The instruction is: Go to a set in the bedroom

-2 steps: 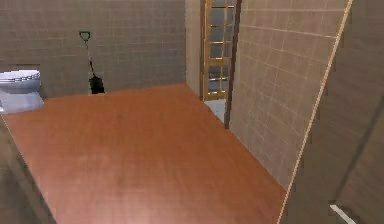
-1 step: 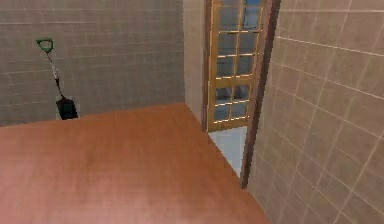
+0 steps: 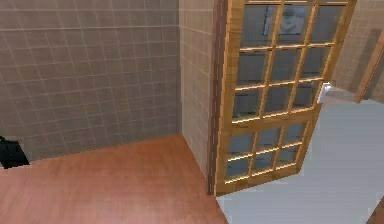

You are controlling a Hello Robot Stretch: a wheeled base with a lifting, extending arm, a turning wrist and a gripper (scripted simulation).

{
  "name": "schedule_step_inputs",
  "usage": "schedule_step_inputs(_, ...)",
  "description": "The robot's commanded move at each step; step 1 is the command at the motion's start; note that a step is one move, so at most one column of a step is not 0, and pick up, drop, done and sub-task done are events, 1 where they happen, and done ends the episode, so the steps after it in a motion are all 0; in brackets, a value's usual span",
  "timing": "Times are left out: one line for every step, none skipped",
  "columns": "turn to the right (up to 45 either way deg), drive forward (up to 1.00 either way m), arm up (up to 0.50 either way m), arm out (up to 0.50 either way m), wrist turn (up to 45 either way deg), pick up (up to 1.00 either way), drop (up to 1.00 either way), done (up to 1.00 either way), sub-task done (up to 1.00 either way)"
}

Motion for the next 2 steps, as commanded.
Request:
schedule_step_inputs(6.0, 0.00, 0.00, 0.00, 0.0, 0.00, 0.00, 0.00, 0.00)
schedule_step_inputs(0.0, 0.35, 0.00, 0.00, 0.0, 0.00, 0.00, 0.00, 0.00)
